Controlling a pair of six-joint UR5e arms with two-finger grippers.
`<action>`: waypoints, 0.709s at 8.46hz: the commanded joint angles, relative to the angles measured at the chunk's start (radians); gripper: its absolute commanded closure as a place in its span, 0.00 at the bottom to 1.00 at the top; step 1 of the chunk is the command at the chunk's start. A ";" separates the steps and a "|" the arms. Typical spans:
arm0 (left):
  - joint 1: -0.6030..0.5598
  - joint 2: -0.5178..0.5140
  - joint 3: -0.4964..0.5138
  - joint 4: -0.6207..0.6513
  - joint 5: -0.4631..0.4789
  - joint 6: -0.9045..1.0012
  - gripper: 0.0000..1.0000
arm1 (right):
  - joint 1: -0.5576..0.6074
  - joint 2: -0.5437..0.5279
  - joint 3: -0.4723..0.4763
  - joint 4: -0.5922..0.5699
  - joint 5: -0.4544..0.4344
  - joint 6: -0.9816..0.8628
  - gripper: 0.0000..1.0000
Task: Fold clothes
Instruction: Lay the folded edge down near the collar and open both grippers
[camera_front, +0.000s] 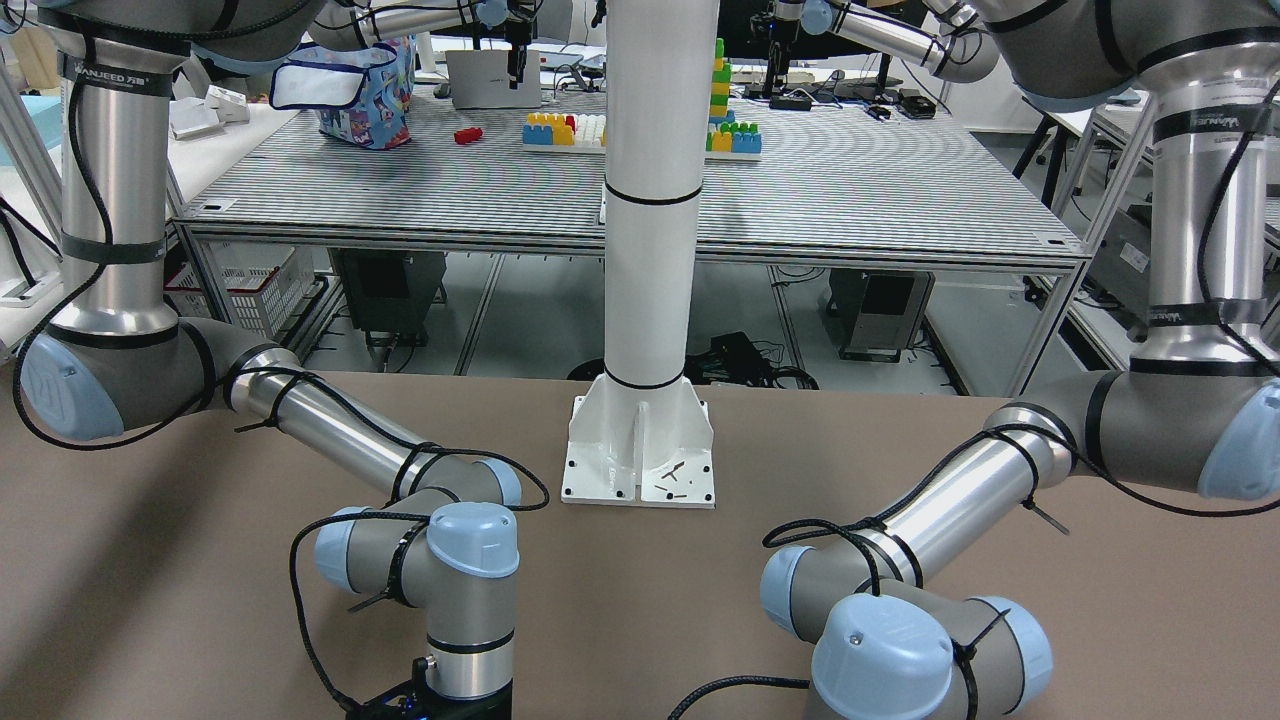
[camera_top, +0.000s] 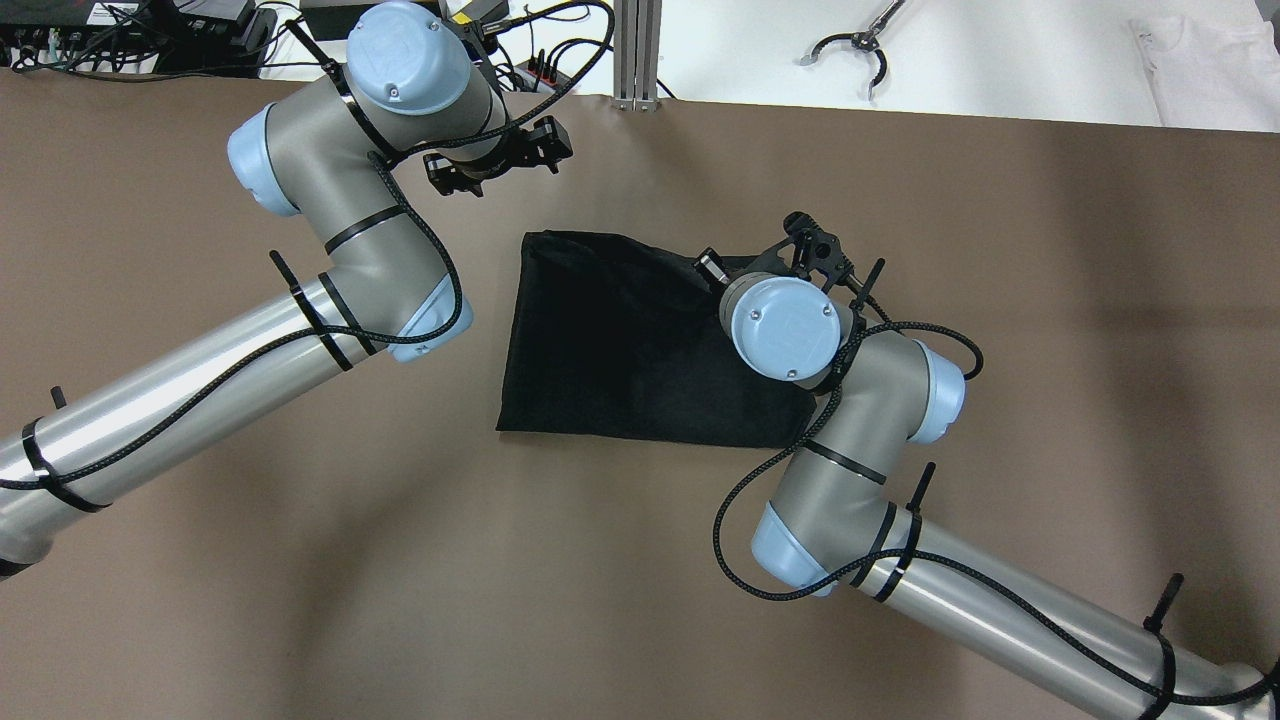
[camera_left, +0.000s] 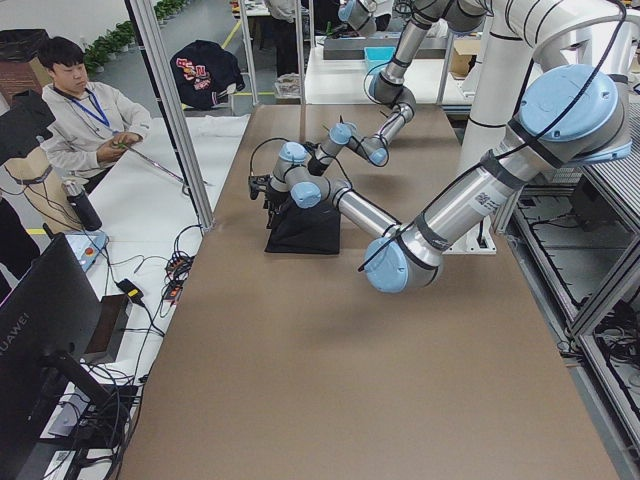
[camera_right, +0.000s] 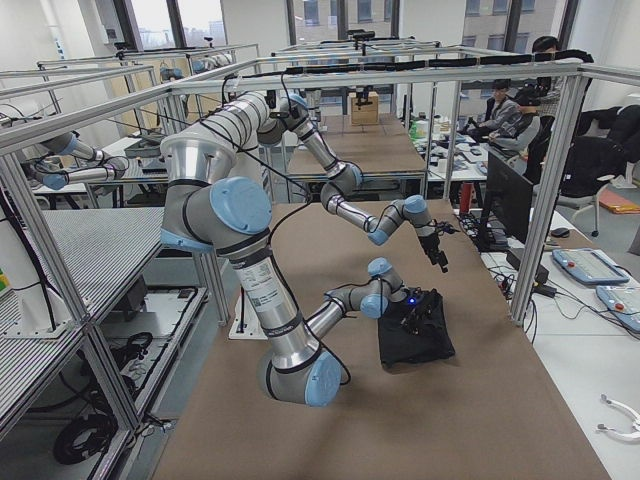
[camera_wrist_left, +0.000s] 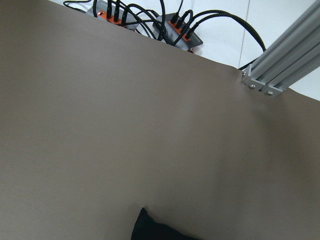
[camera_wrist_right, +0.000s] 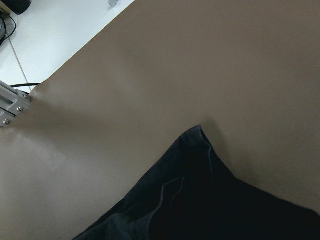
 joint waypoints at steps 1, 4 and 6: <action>0.000 0.003 -0.002 0.002 0.000 0.000 0.00 | -0.020 0.022 -0.004 0.001 -0.050 0.102 0.75; -0.002 0.009 -0.015 0.004 0.003 0.000 0.00 | -0.001 0.025 -0.023 0.046 -0.110 0.096 1.00; -0.002 0.027 -0.029 0.005 0.003 0.000 0.00 | 0.045 0.045 -0.120 0.066 -0.111 0.091 1.00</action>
